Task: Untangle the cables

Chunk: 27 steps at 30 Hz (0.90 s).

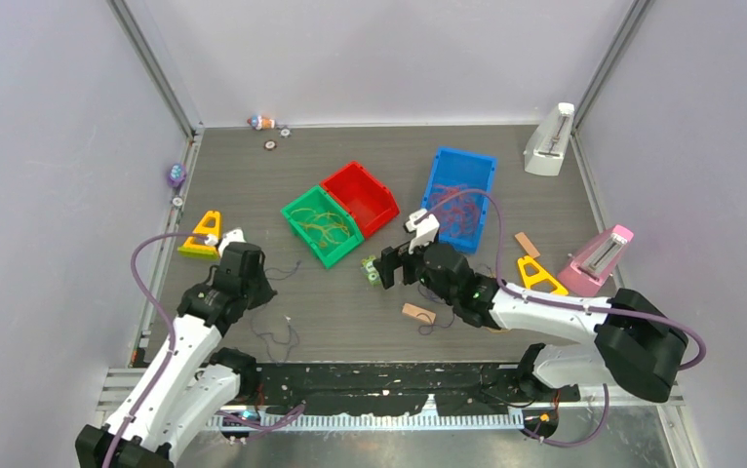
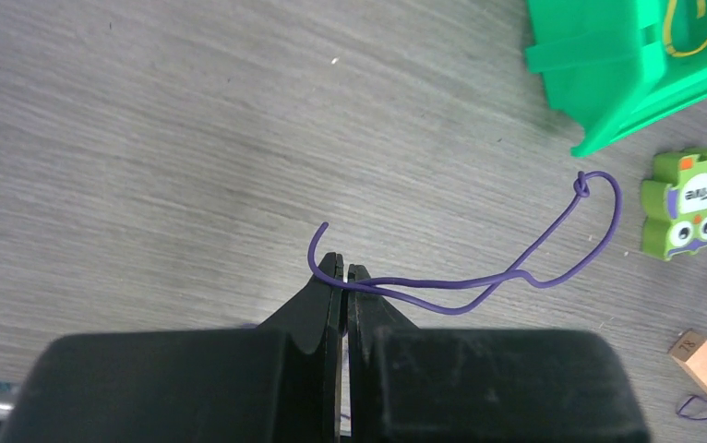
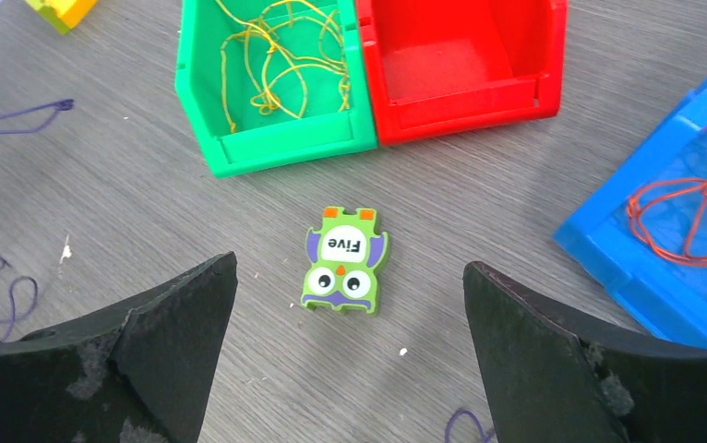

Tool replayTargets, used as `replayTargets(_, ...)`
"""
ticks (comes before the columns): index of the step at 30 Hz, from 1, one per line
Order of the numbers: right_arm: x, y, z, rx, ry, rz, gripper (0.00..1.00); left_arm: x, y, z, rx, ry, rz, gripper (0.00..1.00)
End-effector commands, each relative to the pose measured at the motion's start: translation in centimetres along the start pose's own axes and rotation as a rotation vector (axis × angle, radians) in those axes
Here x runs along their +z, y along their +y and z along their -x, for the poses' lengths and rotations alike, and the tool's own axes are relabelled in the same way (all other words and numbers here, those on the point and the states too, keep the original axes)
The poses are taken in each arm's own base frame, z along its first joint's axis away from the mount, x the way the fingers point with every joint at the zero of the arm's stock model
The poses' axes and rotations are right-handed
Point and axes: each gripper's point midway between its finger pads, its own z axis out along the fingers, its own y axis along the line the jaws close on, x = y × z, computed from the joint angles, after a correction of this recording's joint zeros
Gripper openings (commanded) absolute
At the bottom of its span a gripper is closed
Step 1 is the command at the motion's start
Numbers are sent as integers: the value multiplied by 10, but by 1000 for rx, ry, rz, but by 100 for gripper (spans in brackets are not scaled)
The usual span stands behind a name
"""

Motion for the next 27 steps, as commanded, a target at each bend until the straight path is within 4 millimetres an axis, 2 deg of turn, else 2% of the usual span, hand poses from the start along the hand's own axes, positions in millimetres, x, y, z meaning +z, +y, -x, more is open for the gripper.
replayTargets(1,-1,19,22,16,-130,104,98,4,8,-16,-56,54,42,1)
replayTargets(4,-4,21,19,28,-149,127,98,7,15,-28,-65,87,71,1)
replayTargets(8,-5,19,15,31,-155,125,98,7,14,-39,-75,135,61,1)
replayTargets(11,-5,20,14,24,-154,131,98,6,10,-39,-71,142,42,1)
replayTargets(16,-4,42,10,40,-122,246,98,7,-17,-29,-89,134,-76,0)
replayTargets(20,0,62,-3,71,-28,274,98,1,-34,-16,-80,117,-149,0)
replayTargets(24,0,86,-26,94,68,291,98,-17,-53,7,-37,53,-248,0)
replayTargets(27,-7,101,-39,152,100,322,98,-40,-87,30,2,1,-427,0)
